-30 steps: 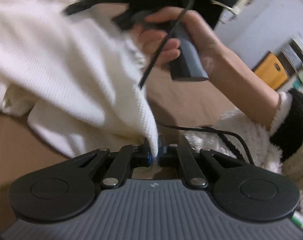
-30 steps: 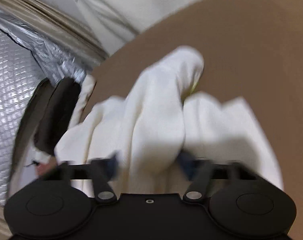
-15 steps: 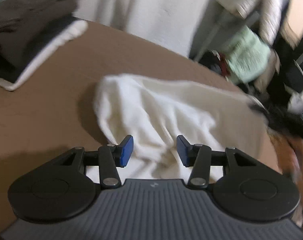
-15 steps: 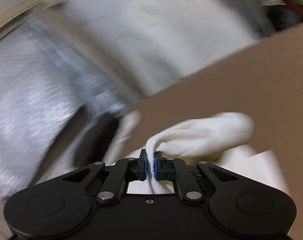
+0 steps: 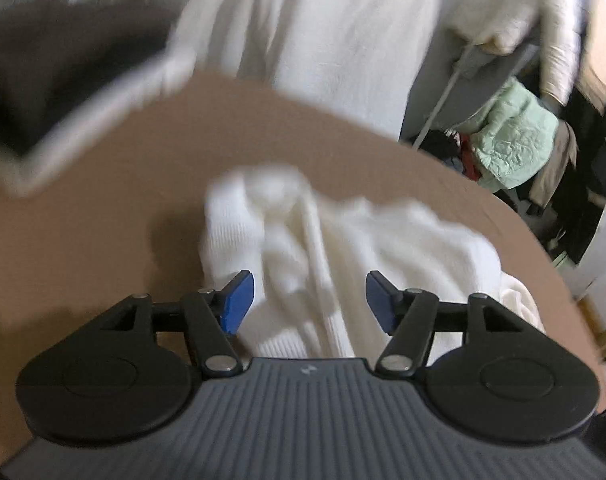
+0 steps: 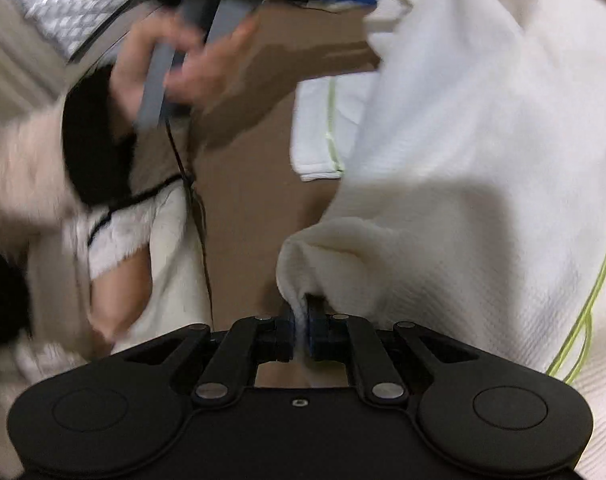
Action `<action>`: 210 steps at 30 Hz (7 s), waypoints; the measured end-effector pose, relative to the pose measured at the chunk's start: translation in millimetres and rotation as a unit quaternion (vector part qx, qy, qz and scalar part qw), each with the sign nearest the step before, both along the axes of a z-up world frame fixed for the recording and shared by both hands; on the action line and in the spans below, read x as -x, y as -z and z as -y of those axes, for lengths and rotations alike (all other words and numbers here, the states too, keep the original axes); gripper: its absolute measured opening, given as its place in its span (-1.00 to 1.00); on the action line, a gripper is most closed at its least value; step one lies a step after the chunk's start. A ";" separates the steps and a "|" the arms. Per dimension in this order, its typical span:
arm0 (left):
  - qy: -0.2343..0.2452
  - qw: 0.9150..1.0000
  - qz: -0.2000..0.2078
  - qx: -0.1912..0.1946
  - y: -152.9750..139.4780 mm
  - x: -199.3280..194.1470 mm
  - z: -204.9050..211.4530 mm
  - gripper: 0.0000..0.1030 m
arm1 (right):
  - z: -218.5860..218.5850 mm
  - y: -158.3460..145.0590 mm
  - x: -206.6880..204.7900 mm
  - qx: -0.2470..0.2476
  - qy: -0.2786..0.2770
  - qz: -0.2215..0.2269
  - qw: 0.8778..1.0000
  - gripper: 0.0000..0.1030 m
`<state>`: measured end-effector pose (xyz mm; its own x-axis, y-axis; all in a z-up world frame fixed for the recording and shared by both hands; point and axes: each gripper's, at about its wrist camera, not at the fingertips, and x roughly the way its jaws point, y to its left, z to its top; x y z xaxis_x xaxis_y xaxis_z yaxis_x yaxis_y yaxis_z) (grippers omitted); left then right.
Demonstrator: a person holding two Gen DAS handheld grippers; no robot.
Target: Fold clothes
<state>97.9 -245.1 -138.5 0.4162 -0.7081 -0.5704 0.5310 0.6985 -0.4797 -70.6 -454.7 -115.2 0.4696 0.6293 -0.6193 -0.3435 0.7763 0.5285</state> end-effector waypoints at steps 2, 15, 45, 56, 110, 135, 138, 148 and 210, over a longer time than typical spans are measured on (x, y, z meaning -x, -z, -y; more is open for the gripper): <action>0.030 0.997 -0.069 0.034 14.2 -2.9 6.8 0.19 | -10.6 12.2 -2.8 0.023 -0.019 -0.029 0.999 -0.83; 0.007 0.998 0.053 -0.023 -29.6 26.4 13.8 0.21 | -39.6 37.6 -7.6 0.063 -0.051 -0.091 0.993 -0.83; -0.001 0.977 0.148 -0.156 -87.5 108.2 35.9 -0.90 | 9.8 1.0 29.3 0.013 0.083 -0.059 0.995 -0.79; -0.079 0.974 0.185 -0.103 -159.0 155.7 -87.6 -0.90 | -20.5 -38.4 53.7 -0.051 -0.023 -0.032 0.998 -0.86; -0.048 0.991 0.126 0.007 -78.4 -3.7 -93.1 -0.80 | 89.8 -23.2 -2.4 0.037 0.337 0.077 0.938 -0.77; -0.275 0.958 -0.006 -0.084 -36.7 -76.3 -190.8 -0.65 | 51.2 -3.1 -49.2 0.158 0.300 0.081 0.937 0.22; -0.266 0.959 0.020 -0.090 -40.8 -67.8 -186.7 -0.64 | 9.7 10.6 -79.4 0.255 0.209 0.107 0.938 0.31; -0.248 0.951 0.153 -0.099 -67.3 -51.5 -178.5 -0.84 | -5.4 13.6 -125.3 0.252 0.279 0.130 0.918 -0.78; 0.130 0.971 0.119 -0.163 -106.7 189.6 -56.5 -0.91 | -18.7 -43.0 75.9 0.107 0.252 0.089 0.958 -0.91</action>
<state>-91.7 -188.6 -31.7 0.3951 -0.6053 -0.6910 0.7781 0.6204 -0.0986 -146.5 -436.0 -72.2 0.7905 0.1625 -0.5906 0.0328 0.9515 0.3058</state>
